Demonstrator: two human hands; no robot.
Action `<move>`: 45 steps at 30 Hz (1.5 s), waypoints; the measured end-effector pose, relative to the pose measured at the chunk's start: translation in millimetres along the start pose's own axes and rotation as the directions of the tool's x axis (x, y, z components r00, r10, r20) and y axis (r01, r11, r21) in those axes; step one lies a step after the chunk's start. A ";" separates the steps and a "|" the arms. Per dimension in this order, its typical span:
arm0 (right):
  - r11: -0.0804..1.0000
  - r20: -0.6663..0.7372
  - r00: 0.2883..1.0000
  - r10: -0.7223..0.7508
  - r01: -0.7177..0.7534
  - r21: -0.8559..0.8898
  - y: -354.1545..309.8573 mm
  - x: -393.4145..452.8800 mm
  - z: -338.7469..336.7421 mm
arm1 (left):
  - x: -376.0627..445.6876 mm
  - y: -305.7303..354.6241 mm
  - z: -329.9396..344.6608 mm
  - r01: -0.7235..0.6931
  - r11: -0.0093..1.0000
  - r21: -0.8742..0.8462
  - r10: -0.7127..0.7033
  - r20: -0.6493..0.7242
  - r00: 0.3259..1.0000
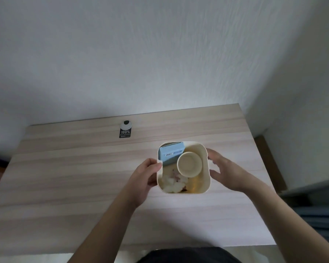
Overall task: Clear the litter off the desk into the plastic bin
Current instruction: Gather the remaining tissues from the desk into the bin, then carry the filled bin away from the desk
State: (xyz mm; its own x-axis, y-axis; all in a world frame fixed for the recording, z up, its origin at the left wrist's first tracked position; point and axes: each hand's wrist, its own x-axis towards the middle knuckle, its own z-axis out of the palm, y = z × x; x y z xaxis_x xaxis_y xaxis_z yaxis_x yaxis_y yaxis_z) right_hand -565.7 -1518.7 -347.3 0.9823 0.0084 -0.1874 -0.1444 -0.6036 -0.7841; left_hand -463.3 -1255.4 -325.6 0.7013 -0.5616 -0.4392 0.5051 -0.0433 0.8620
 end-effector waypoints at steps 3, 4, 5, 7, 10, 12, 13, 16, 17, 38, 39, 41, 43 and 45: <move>0.997 0.108 0.992 -0.072 0.073 -0.003 -12.0 -4.4 8.4 | -12.7 3.8 -13.1 -0.026 0.999 0.019 0.026 0.028 0.999; 0.996 0.115 0.990 -0.082 0.085 -0.019 -18.1 -5.5 11.3 | -17.5 5.1 -18.2 -0.032 0.999 0.025 0.031 0.022 0.999; 0.995 0.112 0.990 -0.084 0.088 -0.035 -25.8 -6.3 14.5 | -23.0 6.1 -23.4 -0.035 0.999 0.025 0.035 0.015 0.999; 0.993 0.078 0.992 -0.102 0.106 -0.049 -44.8 -8.4 23.3 | -38.4 6.9 -35.5 -0.039 0.999 -0.005 0.040 0.012 0.999; 0.984 0.044 0.983 -0.180 0.180 0.002 -78.9 -13.5 43.8 | -67.6 8.1 -61.4 -0.040 0.997 -0.070 0.044 0.061 0.997; 0.971 0.066 0.971 -0.232 0.226 0.082 -101.5 -17.8 64.2 | -91.3 10.0 -82.7 -0.025 0.993 -0.113 0.038 0.117 0.992; 0.962 0.082 0.965 -0.249 0.236 0.139 -111.6 -20.5 75.4 | -102.2 9.9 -94.4 -0.013 0.991 -0.133 0.031 0.129 0.991; 0.935 0.094 0.963 -0.254 0.219 0.279 -137.8 -30.1 107.8 | -133.8 7.2 -125.9 0.001 0.987 -0.163 0.021 0.135 0.991; 0.931 0.094 0.966 -0.242 0.204 0.304 -145.1 -32.7 117.0 | -143.8 6.6 -133.3 -0.005 0.986 -0.170 0.030 0.145 0.989; 0.801 -0.055 0.993 -0.103 0.116 0.587 -184.9 -84.5 134.5 | -202.3 -0.2 -107.9 -0.415 0.810 0.414 0.439 0.040 0.897; 0.782 -0.075 0.993 -0.092 0.119 0.612 -182.1 -87.8 130.9 | -201.3 -0.3 -102.3 -0.429 0.820 0.379 0.448 0.042 0.893; 0.734 -0.088 0.993 -0.084 0.121 0.669 -174.0 -93.4 122.8 | -199.2 0.4 -92.3 -0.437 0.832 0.342 0.452 0.038 0.891; 0.690 -0.070 0.994 -0.085 0.110 0.715 -164.6 -95.6 115.6 | -197.2 0.8 -84.7 -0.434 0.838 0.332 0.452 0.026 0.892; 0.660 -0.042 0.994 -0.103 0.100 0.745 -157.0 -95.7 112.5 | -195.5 -0.8 -78.7 -0.430 0.835 0.344 0.457 0.005 0.890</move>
State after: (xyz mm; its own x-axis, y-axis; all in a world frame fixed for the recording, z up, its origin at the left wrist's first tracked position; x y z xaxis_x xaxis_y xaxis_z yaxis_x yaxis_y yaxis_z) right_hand -650.6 -1335.1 -272.8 0.9960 0.0375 -0.0807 -0.0865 0.1961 -0.9767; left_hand -561.2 -1080.6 -260.4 0.8519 -0.5237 0.0043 -0.0533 -0.0785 0.9955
